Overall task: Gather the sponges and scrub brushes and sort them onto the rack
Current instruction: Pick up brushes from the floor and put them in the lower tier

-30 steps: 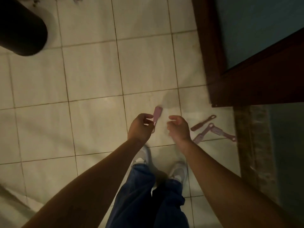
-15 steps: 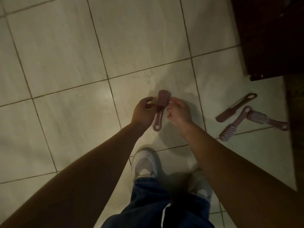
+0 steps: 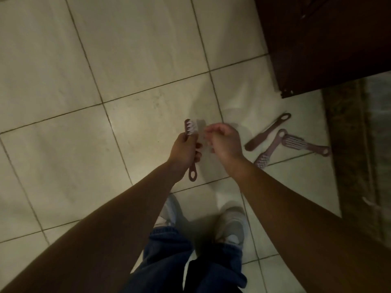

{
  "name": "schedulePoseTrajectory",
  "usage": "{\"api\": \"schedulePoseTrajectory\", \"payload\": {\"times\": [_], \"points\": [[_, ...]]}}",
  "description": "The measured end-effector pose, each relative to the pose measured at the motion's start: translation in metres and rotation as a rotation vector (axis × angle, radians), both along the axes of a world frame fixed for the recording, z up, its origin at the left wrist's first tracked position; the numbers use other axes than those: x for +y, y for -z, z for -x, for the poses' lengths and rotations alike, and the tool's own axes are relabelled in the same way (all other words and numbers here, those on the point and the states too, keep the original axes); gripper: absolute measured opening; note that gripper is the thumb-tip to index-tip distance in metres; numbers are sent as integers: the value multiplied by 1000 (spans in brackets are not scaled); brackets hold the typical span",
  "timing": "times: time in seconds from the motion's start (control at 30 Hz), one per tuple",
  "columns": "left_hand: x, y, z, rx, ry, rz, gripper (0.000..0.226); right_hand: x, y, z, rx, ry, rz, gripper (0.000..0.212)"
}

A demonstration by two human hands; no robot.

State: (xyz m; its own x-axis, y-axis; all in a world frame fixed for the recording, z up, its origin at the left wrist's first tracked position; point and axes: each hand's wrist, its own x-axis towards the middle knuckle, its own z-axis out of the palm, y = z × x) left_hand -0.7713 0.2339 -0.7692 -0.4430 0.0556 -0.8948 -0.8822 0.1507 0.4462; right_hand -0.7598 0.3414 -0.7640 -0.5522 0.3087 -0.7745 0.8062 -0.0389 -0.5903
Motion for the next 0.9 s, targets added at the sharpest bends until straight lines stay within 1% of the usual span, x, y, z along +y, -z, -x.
{"api": "schedulePoseTrajectory", "payload": {"times": [0.07, 0.13, 0.17, 0.2, 0.27, 0.37, 0.43, 0.53, 0.67, 0.73, 0.83, 0.9], "points": [[18, 1, -4, -19, 18, -6, 18, 27, 1, -7, 53, -205, -320, 22], [35, 1, -9, -29, 59, -22, 18, 54, 2, -14, 47, -451, -664, 30], [43, 2, -11, -31, 77, -30, 19, 66, 4, -17, 35, -549, -777, 36], [49, 3, -14, -30, 96, -35, 21, 76, 7, -19, 17, -622, -820, 41], [60, 5, -19, -26, 114, -40, 22, 90, 10, -21, -30, -740, -795, 48], [72, 9, -27, -24, 128, -17, 22, 103, 16, -28, -109, -977, -784, 59], [76, 13, -30, -20, 142, 5, 28, 109, 21, -33, -120, -1109, -816, 66], [78, 18, -35, -16, 143, 15, 34, 114, 25, -37, -97, -1229, -915, 65], [75, 19, -37, 9, 129, 24, 31, 117, 29, -36, -42, -1316, -1051, 46], [73, 17, -37, 11, 117, 30, 25, 116, 27, -35, -36, -1359, -1084, 43], [67, 4, -38, 11, 104, 53, 24, 109, 13, -35, 13, -1318, -1034, 42], [63, -13, -38, 20, 82, 72, 27, 100, -5, -38, 63, -1230, -951, 39]]}}
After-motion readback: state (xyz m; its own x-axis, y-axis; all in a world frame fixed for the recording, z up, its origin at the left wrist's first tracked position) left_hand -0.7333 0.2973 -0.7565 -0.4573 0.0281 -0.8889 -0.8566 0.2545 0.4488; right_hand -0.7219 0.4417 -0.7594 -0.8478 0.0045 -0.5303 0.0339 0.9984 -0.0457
